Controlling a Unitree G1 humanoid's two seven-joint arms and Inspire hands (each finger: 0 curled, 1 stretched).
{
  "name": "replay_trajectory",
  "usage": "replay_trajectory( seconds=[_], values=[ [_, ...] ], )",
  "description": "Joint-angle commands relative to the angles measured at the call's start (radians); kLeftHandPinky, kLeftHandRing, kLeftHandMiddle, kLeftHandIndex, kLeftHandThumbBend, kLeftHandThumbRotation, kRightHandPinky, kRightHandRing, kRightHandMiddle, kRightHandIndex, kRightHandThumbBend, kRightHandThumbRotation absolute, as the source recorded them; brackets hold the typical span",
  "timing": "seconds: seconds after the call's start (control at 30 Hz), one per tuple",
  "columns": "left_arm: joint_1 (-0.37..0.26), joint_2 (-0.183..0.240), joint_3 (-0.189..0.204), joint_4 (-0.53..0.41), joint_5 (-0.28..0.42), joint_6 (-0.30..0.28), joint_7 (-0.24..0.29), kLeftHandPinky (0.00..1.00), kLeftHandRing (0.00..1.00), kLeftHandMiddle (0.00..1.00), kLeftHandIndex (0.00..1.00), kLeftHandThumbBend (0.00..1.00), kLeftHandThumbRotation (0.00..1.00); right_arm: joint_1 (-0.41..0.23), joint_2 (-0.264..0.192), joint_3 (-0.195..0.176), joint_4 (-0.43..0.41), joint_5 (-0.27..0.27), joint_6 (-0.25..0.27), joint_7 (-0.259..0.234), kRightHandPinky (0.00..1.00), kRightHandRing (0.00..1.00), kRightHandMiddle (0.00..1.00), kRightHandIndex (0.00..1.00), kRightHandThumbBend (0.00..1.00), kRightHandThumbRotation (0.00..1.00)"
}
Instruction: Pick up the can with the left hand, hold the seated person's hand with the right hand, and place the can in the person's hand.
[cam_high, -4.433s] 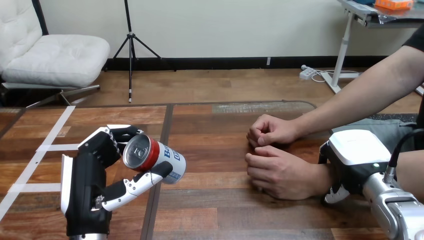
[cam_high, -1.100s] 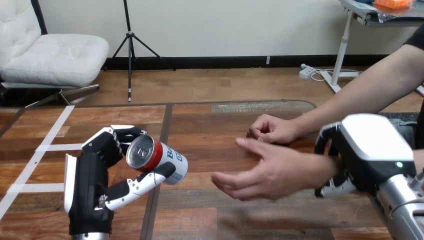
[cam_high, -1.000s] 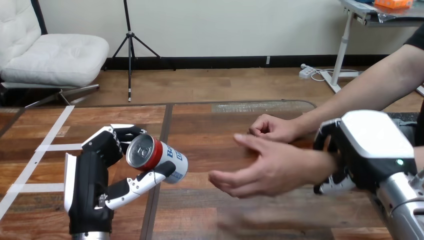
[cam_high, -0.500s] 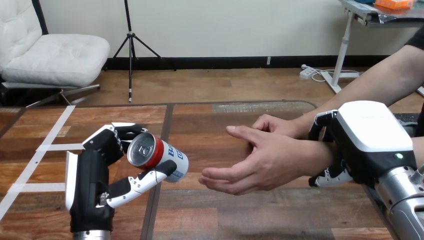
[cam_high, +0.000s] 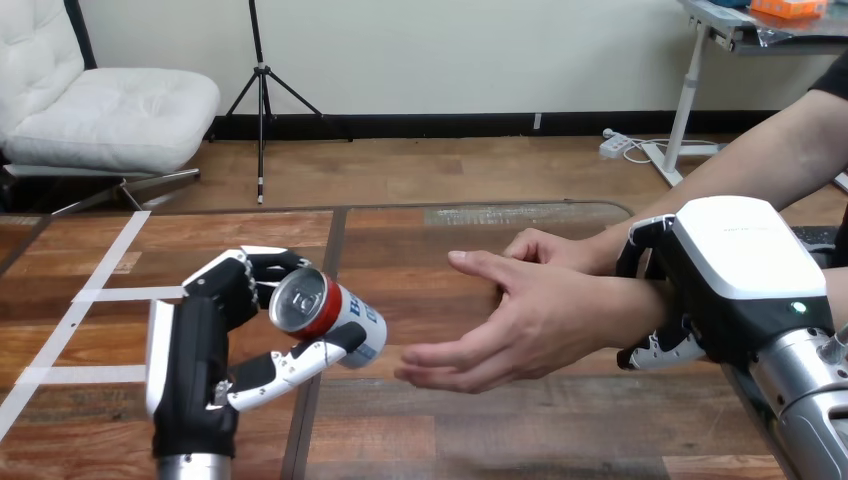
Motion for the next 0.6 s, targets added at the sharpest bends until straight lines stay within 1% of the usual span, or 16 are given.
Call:
replay_trajectory(
  seconds=[0.0,0.23,0.43,0.57],
  values=[
    [-0.109,-0.006,-0.025,-0.025,-0.011,0.017,-0.014,0.39,0.42,0.47,0.50,0.78,0.00,-0.073,0.016,-0.031,-0.023,-0.004,-0.003,-0.005,0.28,0.36,0.44,0.50,0.93,0.00],
    [-0.142,-0.010,-0.048,-0.026,-0.040,0.049,-0.055,0.39,0.42,0.47,0.50,0.78,0.00,-0.076,0.016,-0.025,-0.021,-0.013,-0.004,-0.004,0.27,0.35,0.43,0.50,0.94,0.00],
    [-0.174,-0.013,-0.070,-0.027,-0.034,0.074,-0.076,0.39,0.42,0.48,0.50,0.78,0.00,-0.074,0.020,-0.023,-0.023,-0.010,-0.003,0.001,0.28,0.36,0.44,0.50,0.94,0.00],
    [-0.197,-0.022,-0.093,-0.029,-0.042,0.096,-0.103,0.39,0.42,0.48,0.50,0.79,0.00,-0.074,0.022,-0.021,-0.023,-0.010,0.001,0.008,0.28,0.37,0.44,0.50,0.94,0.00]
  ],
)
